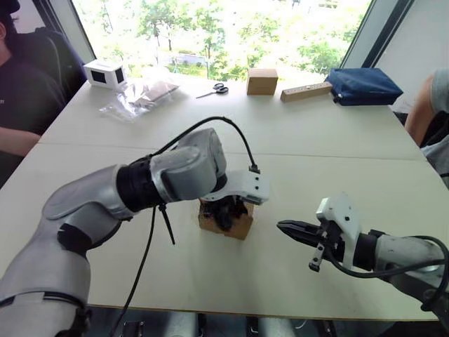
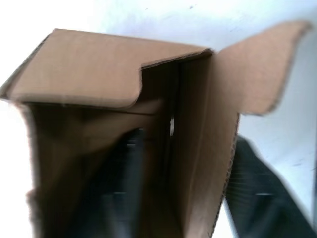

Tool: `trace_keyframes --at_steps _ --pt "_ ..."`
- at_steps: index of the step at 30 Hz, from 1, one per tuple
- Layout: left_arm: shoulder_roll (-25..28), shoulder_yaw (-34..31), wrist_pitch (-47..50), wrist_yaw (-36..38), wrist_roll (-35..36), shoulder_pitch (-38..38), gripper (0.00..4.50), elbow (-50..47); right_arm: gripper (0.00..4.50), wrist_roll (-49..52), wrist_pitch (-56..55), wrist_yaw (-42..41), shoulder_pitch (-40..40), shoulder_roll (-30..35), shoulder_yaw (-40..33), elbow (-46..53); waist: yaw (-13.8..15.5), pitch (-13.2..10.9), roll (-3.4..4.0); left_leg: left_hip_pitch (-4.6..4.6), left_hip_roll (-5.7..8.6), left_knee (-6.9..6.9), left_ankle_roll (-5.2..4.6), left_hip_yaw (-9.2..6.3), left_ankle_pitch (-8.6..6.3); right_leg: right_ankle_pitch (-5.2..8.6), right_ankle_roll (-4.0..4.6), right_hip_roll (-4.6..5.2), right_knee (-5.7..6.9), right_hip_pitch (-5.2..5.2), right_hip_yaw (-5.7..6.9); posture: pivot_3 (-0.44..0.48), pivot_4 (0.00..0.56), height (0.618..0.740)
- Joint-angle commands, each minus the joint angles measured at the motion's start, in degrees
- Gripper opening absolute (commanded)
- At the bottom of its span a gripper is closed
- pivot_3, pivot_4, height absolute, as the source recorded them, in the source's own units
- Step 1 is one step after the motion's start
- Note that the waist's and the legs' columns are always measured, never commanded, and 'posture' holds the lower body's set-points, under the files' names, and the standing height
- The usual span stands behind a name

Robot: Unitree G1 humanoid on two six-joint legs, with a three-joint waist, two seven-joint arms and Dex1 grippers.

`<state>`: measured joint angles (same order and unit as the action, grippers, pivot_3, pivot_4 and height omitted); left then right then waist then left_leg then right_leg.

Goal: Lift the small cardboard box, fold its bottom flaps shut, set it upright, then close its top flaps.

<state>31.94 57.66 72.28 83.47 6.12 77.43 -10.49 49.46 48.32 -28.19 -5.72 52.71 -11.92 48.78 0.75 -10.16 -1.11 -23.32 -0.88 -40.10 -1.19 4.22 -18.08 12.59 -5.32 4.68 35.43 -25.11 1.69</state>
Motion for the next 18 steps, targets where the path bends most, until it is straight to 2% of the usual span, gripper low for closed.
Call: trace_keyframes --at_steps 1,5,9,15,18 --pt "-0.47 -4.7 6.14 0.5 5.38 4.58 3.8 -0.75 0.0 0.9 0.17 -1.5 2.04 0.8 -1.35 -0.42 -0.01 0.0 0.0 0.0 0.01 0.0 0.0 0.0 0.0 0.0 0.0 0.0 0.01 0.0 0.0 0.0 0.15 0.74" --pt "-1.29 -9.75 11.63 -0.41 11.0 7.66 3.8 2.0 0.0 1.79 0.6 -3.49 4.11 1.2 -1.39 -2.31 0.01 0.0 0.0 -0.01 0.02 -0.01 0.0 0.0 0.0 0.0 -0.01 0.0 0.02 -0.02 0.0 0.0 0.15 0.74" --pt "-1.96 -21.32 18.32 -0.15 18.56 9.71 3.8 8.55 0.0 5.57 0.89 -6.11 7.91 0.32 -2.66 -5.48 -0.07 0.0 0.0 -0.01 0.0 -0.03 0.0 0.01 0.0 -0.01 -0.03 0.0 0.07 -0.05 0.0 0.0 0.15 0.74" --pt "-4.74 -37.74 20.22 -10.17 22.86 5.27 3.8 14.59 0.0 11.39 0.82 -9.3 9.64 -1.68 -5.03 -10.33 -0.02 0.01 0.02 0.01 0.01 -0.01 -0.01 -0.03 0.0 0.0 -0.1 0.0 0.2 -0.07 0.02 0.0 0.15 0.74" --pt "-5.63 -49.75 19.8 -15.27 24.04 0.33 3.8 12.67 0.0 13.28 0.92 -10.79 11.41 -1.84 -5.74 -13.21 -0.08 0.01 0.02 0.03 -0.01 -0.06 0.0 -0.01 0.01 0.0 -0.1 0.04 0.34 -0.09 0.0 0.0 0.15 0.74"
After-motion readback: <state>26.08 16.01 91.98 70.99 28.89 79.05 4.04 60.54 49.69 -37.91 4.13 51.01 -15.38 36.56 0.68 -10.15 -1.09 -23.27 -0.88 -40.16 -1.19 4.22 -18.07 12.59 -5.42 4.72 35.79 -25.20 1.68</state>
